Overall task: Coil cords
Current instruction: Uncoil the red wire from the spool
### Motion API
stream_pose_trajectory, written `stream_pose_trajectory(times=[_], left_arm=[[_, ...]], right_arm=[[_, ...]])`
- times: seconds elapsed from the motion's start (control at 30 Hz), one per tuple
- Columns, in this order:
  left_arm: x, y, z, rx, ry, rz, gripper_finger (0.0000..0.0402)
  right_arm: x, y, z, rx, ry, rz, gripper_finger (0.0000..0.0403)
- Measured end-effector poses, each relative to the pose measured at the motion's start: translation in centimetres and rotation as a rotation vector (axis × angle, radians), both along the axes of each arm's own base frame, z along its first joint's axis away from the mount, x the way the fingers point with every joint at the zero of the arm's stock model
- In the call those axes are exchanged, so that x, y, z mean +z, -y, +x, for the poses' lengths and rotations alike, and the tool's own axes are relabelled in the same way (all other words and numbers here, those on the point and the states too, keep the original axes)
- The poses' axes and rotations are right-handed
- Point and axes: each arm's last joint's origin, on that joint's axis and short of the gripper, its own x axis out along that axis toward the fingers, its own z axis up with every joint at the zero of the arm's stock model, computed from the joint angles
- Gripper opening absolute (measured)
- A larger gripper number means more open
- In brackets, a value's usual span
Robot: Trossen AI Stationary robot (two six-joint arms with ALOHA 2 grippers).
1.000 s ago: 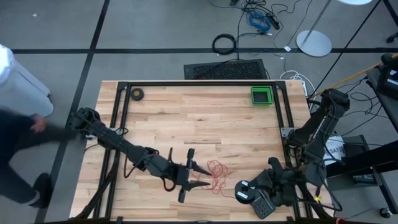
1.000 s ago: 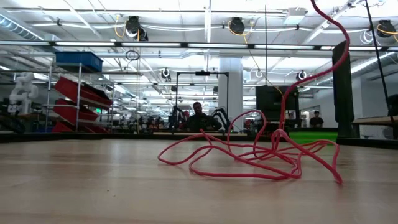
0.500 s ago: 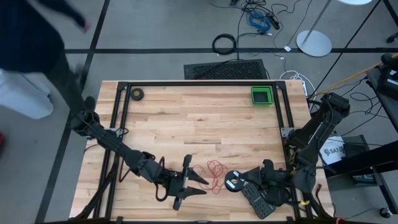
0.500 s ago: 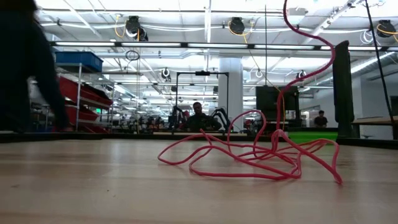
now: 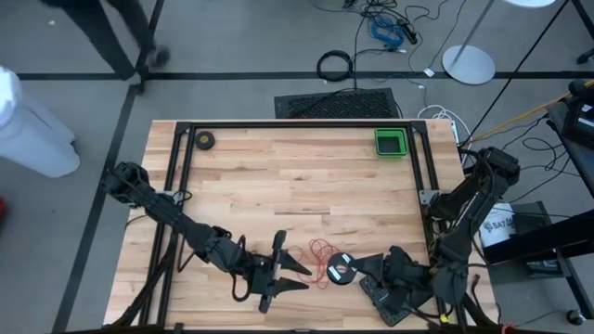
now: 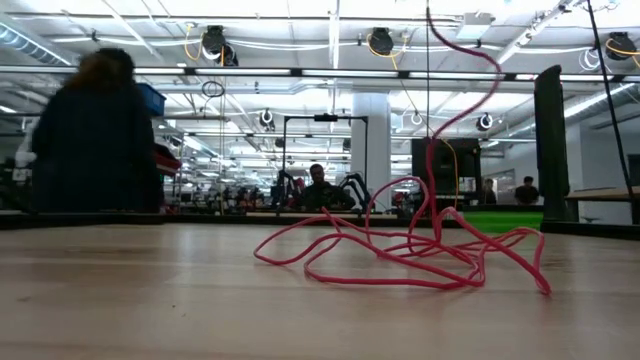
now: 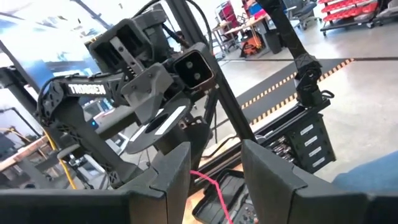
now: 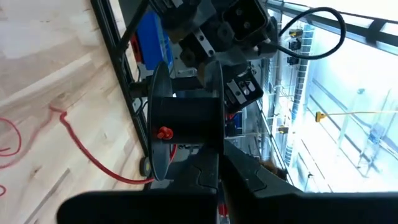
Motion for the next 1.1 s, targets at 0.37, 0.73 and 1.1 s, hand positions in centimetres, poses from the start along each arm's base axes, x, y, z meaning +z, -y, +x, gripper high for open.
stream_pose_trajectory(times=[0.37, 0.73, 1.1], left_arm=[[-0.9, 0.8, 0.5, -0.008, 0.033, 0.050, 0.0151], [-1.3, 0.7, 0.9, 0.035, 0.065, 0.086, 0.0151], [-1.5, 0.7, 1.1, 0.094, 0.060, 0.115, 0.0151]], right_arm=[[0.0, -0.1, 0.0, 0.000, 0.001, 0.006, 0.0000], [0.0, 0.0, 0.1, -0.003, 0.013, 0.061, 0.0000], [0.1, 0.1, 0.3, -0.013, 0.026, 0.115, 0.0000]])
